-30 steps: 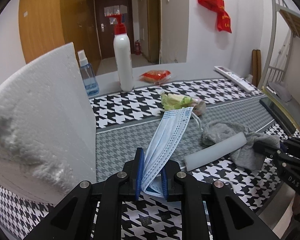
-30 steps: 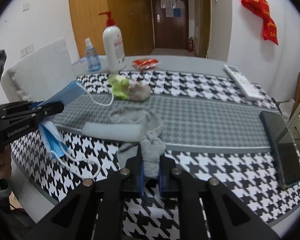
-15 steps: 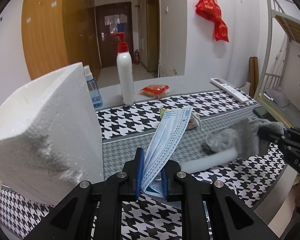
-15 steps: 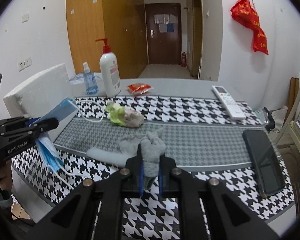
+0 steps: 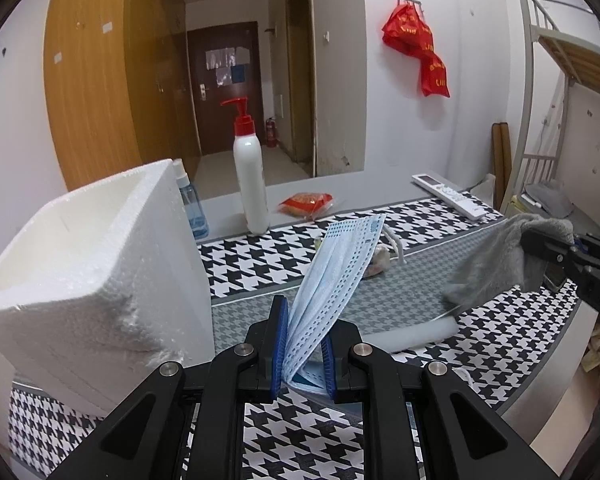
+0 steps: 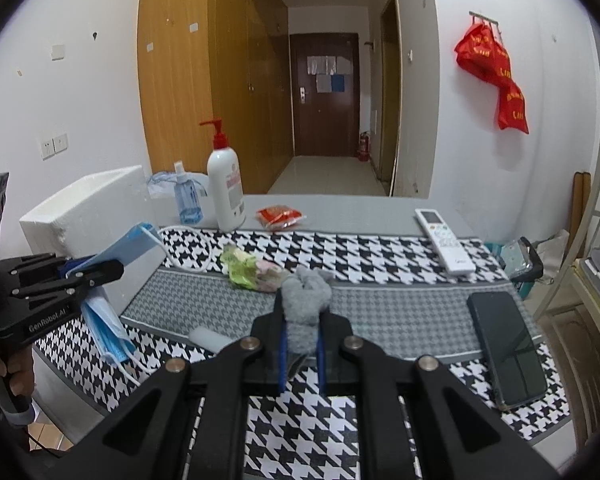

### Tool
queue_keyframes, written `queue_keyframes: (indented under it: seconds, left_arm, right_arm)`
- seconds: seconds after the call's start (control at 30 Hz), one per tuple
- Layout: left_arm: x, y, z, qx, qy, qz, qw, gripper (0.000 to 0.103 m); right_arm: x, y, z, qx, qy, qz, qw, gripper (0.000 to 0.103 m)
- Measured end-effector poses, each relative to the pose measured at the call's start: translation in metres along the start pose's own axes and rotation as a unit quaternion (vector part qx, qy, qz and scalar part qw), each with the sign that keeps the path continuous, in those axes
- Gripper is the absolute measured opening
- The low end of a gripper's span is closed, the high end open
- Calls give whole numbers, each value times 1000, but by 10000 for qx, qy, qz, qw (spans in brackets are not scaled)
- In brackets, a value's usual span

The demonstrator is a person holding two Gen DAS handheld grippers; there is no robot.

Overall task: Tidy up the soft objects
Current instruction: 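Carry the blue mask and grey sock with both grippers over the foam box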

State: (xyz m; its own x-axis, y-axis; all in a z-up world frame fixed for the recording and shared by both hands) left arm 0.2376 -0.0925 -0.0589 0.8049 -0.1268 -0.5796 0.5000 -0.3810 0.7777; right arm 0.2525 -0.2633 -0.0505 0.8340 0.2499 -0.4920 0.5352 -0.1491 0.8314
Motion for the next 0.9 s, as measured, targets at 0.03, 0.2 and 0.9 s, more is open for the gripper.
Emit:
queue_keyframes:
  seconds: [0.03,0.2,0.9]
  left_arm:
    - [-1,1,0,0,4,13,10000,17]
    - [-8,5,-2,9,31,91,10000,17]
    - [-36,21,-18,25,204,418,9989,17]
  right_arm:
    - [-1,1,-1,-9,-2,19,10000,14]
    - [-4,5,-6,-65,55,91,9999,14]
    - [-13,16,-33,-252,283,329,9987,14]
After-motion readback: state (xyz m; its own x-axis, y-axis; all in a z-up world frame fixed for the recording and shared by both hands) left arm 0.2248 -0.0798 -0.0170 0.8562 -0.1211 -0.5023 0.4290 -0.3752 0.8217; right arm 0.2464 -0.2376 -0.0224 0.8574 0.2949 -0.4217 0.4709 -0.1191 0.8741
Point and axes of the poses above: each gripper's, at about its wrist camera, not at the fingertips, and x roughly the way its jaws point, z to its right, y to its top, the point moved 4 cm from there along x, roughly the way its jaws point, and after that the axes turned 15 degrees about x, right-handed, at the moved point
